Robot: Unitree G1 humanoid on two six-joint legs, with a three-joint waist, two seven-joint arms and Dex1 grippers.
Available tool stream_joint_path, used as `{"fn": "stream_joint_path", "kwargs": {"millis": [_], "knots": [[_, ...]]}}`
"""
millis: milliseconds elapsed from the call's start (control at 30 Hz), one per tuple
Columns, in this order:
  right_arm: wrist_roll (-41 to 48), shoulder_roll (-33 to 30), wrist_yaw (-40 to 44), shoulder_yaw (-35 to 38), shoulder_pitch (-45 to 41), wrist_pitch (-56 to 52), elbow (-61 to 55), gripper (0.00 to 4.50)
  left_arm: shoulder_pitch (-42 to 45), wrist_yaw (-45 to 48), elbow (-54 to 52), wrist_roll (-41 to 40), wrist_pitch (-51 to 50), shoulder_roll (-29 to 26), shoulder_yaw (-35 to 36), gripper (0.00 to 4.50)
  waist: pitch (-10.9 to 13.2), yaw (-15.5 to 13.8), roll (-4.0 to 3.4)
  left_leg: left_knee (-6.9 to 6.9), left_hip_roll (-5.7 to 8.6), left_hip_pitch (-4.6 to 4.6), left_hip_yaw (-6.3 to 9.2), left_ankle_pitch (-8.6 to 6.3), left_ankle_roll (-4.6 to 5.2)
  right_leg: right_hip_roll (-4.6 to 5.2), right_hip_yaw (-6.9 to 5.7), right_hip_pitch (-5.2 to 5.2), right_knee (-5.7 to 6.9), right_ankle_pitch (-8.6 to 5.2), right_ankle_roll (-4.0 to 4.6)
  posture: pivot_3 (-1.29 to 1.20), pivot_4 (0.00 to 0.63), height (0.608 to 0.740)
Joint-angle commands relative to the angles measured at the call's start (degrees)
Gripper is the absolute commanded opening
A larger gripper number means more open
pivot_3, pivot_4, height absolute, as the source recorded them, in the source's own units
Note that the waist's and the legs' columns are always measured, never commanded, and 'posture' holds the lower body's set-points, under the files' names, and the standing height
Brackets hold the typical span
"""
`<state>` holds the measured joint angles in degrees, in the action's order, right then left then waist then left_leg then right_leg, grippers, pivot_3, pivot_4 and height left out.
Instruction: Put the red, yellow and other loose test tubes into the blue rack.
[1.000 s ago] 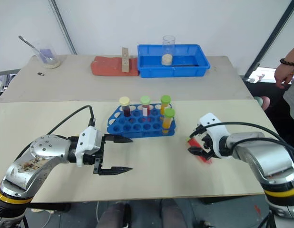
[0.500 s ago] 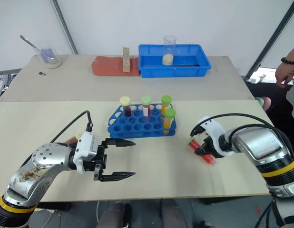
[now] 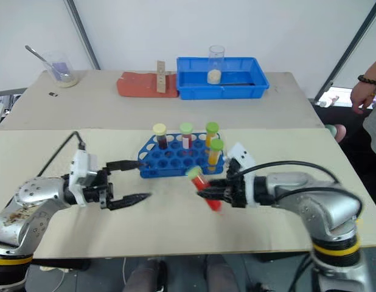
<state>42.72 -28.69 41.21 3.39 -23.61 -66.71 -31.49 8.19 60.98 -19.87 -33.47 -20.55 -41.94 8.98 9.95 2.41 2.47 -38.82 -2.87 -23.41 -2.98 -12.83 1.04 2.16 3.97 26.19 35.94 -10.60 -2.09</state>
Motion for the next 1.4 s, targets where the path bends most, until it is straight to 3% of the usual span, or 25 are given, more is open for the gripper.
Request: {"fn": "stream_joint_path", "kwargs": {"millis": [33, 233, 433, 600, 1400], "knots": [[-6.1, 6.9, -4.4, -2.5, -1.4, 15.3, 0.7, 0.99, -0.8, 0.2, -0.3, -1.3, 0.1, -1.6, 3.3, 4.50, 0.0, 0.1, -0.01, 0.01, 0.01, 0.02, -0.03, 0.00, 0.00, 0.02, 0.02, 0.00, 0.00, 0.00, 0.00, 0.00, 0.150, 0.740], [-18.3, 15.7, -9.3, -9.7, -1.4, 34.7, 8.7, 0.99, -0.6, 0.9, -2.4, -3.0, -1.9, -3.1, 3.3, 4.50, 0.0, -0.1, -0.01, 0.09, 0.01, 0.00, -0.05, 0.00, 0.00, 0.05, -0.02, 0.03, -0.01, -0.02, 0.09, 0.00, 0.150, 0.740], [-30.6, 19.7, -14.7, -13.2, 0.2, 53.4, 18.9, 0.99, -0.2, 1.0, -4.6, -3.2, -2.4, -3.0, 1.2, 4.50, 0.0, 0.0, -0.01, 0.08, 0.01, 0.04, -0.09, 0.00, -0.01, 0.08, -0.03, 0.01, 0.00, -0.01, 0.13, 0.00, 0.150, 0.740], [-35.5, 22.3, -18.2, -14.1, 1.0, 62.1, 24.7, 0.99, 0.6, 0.1, -5.2, -3.4, -3.0, -2.6, 0.2, 4.50, 0.0, 0.1, -0.01, 0.11, 0.00, 0.07, -0.08, 0.00, -0.01, 0.06, -0.03, 0.02, 0.06, -0.03, 0.16, 0.00, 0.150, 0.740], [-39.5, 30.5, -26.7, -13.3, 7.6, 74.3, 32.4, 0.98, 3.1, -2.5, -5.1, -5.1, -5.6, -1.4, -0.1, 4.50, 0.0, 0.2, -0.01, 0.13, 0.00, 0.11, -0.06, 0.00, -0.01, 0.06, -0.02, 0.00, 0.09, -0.07, 0.28, 0.00, 0.150, 0.740]]}}
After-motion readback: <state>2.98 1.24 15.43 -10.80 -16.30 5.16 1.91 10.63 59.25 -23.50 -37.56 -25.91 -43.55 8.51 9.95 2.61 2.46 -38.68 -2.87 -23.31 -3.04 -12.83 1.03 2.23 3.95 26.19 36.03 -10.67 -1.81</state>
